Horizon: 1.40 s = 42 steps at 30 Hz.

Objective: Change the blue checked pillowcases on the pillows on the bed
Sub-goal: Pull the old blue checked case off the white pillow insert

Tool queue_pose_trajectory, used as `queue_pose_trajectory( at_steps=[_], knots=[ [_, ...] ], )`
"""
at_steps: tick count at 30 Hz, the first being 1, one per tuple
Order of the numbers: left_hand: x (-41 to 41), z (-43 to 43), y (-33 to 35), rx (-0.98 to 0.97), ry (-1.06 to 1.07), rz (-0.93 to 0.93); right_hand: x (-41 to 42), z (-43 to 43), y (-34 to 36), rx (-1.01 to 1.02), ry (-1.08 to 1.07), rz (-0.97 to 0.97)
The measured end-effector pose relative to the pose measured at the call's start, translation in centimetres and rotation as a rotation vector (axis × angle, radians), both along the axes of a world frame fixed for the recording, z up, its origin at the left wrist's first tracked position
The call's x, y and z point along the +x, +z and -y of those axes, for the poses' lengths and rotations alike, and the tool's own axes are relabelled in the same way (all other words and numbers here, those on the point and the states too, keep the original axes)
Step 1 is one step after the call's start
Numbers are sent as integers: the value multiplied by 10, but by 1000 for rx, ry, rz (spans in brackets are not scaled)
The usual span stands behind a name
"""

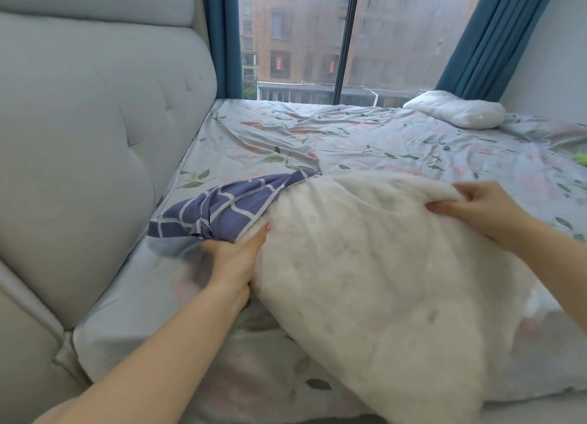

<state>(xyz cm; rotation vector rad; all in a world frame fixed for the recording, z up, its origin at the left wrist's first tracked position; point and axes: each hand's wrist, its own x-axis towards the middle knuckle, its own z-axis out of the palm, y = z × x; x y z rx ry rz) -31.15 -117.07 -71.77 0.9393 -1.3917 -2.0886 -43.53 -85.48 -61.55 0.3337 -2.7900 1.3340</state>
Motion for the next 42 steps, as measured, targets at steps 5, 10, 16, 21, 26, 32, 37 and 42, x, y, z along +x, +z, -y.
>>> queue_pose_trajectory(
  at_steps=[5,10,16,21,26,32,37,42],
  knots=[
    [11,-36,-8,85,-163,-40,-57,52,43,164,-135,-344],
    [43,-58,9,103,-959,287,-45,114,-3,320,38,-307],
    [40,8,36,-502,-575,240,41,115,-102,229,214,-189],
    [28,51,15,-869,-228,280,39,103,-130,349,248,-216],
    [17,34,-11,-714,-424,422,35,112,-134,348,217,-314],
    [11,30,-25,-950,-384,438,43,124,-144,273,119,-571],
    [10,40,-28,-1189,-370,417,41,131,-153,207,119,-645],
    [10,47,-27,-1325,-305,291,36,135,-151,285,52,-634]
  ],
)
